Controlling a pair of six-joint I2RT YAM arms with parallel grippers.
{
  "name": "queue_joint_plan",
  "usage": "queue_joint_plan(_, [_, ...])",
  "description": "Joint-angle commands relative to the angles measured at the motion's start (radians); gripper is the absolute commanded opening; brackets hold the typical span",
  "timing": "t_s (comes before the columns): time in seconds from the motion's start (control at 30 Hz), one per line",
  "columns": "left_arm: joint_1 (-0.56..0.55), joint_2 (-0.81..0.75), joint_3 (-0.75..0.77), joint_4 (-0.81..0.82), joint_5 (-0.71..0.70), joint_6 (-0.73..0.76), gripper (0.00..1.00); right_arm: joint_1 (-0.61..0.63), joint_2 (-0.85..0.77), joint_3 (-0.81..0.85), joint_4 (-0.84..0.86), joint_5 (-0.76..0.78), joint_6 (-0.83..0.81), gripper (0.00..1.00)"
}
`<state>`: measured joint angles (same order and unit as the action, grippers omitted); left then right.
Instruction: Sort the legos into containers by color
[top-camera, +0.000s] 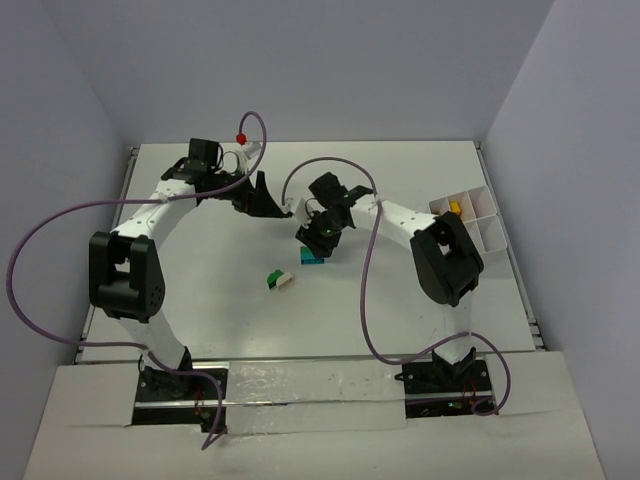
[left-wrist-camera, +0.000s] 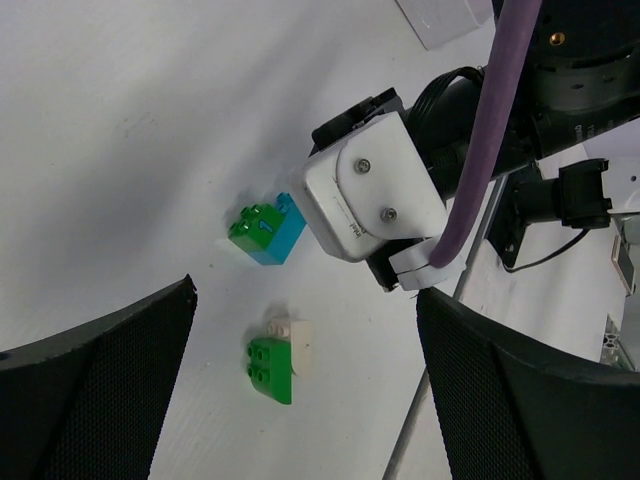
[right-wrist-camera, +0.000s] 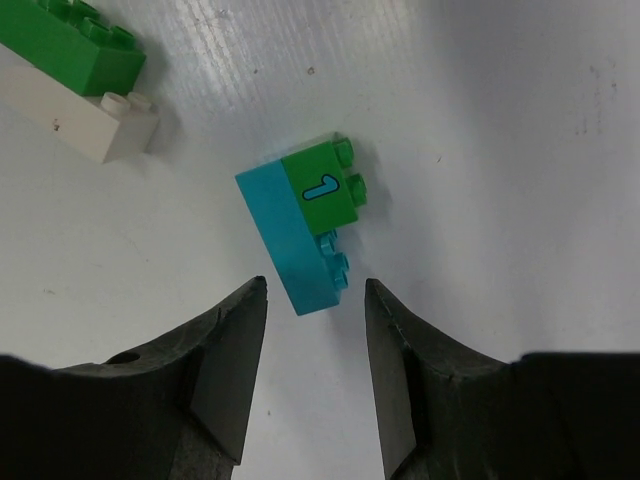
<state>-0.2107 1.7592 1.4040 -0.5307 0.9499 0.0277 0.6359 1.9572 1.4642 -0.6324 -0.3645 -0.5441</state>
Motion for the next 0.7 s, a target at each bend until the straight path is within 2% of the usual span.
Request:
queue_joint_plan(0.0, [0.011, -0.032, 0.004, 0.039, 0.021, -0.009, 0.97, 0.026, 0.004, -0.01, 0.063, 0.046, -0.049, 0.51])
queue_joint_plan(0.13, [0.011, -0.03, 0.003, 0.038, 0.016, -0.006, 0.97, 0.035, 0.014, -0.01, 0.062, 0.055, -0.074, 0.51])
queue_joint_plan(0.47, [0.014, -0.025, -0.003, 0.044, 0.01, -0.012, 0.97, 0.045, 0.019, -0.022, 0.038, 0.02, -0.12, 0.63])
queue_joint_plan(0.67, [0.014, -0.029, -0.013, 0.054, -0.001, -0.015, 0.97, 0.047, 0.007, -0.035, 0.036, -0.002, -0.127, 0.57])
